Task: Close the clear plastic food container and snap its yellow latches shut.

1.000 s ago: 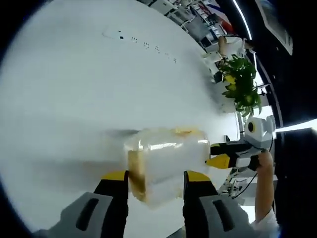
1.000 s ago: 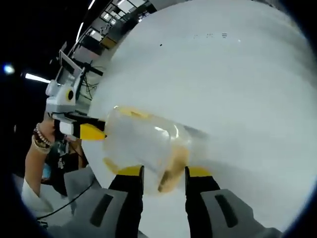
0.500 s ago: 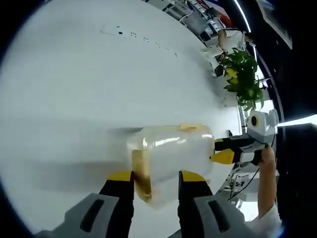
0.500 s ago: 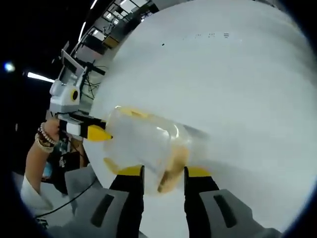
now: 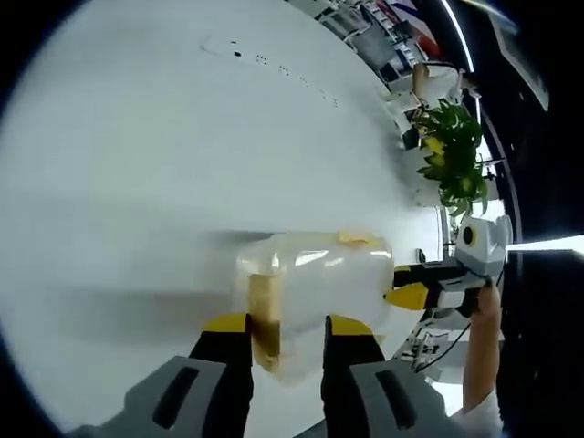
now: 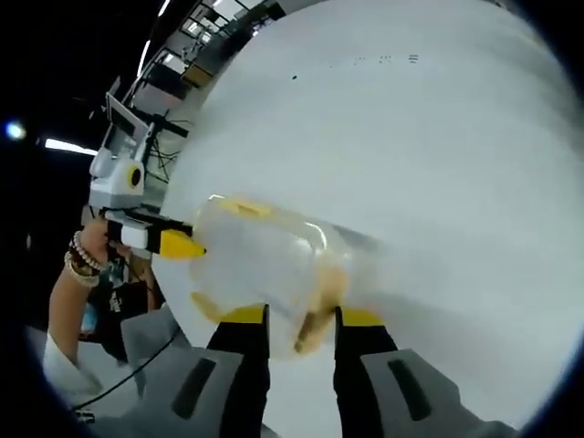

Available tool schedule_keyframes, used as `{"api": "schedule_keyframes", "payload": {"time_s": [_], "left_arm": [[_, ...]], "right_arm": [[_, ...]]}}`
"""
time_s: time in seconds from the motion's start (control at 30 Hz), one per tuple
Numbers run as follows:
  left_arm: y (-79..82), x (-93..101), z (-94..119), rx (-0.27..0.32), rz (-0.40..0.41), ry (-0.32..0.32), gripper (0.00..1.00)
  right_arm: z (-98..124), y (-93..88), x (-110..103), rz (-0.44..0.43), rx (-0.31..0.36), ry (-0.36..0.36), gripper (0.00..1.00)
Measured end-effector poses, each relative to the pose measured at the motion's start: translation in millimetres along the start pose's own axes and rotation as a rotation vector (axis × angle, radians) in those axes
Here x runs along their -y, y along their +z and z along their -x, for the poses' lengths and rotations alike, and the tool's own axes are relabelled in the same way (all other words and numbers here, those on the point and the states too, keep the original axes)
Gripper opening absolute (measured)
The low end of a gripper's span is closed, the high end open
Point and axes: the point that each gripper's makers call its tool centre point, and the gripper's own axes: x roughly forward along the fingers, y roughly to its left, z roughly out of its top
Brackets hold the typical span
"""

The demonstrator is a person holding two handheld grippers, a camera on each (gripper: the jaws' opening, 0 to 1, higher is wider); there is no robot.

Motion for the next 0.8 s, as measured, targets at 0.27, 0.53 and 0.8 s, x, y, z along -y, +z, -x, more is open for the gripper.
{"api": "schedule_keyframes", "payload": {"time_s": [0.27,0.53,0.8], "left_arm": [[-3.4,3.0,-4.1,-0.001,0.016,0.017,0.20],[-5.5,4.0,-5.1,0.002,0.036,0.023,0.19],[-0.4,2.9,0.6,-0.003,-0.041,0.072,0.24]], "right_arm": [[-0.6,2.4,1.1,-0.008,0.005,-0.006,0.18],[1.8,-0.6,4.4,-0.009,-0.004,-0.026,0.19],[2.4,-0.9,5.8,0.004,-0.004,-0.008,0.20]]}}
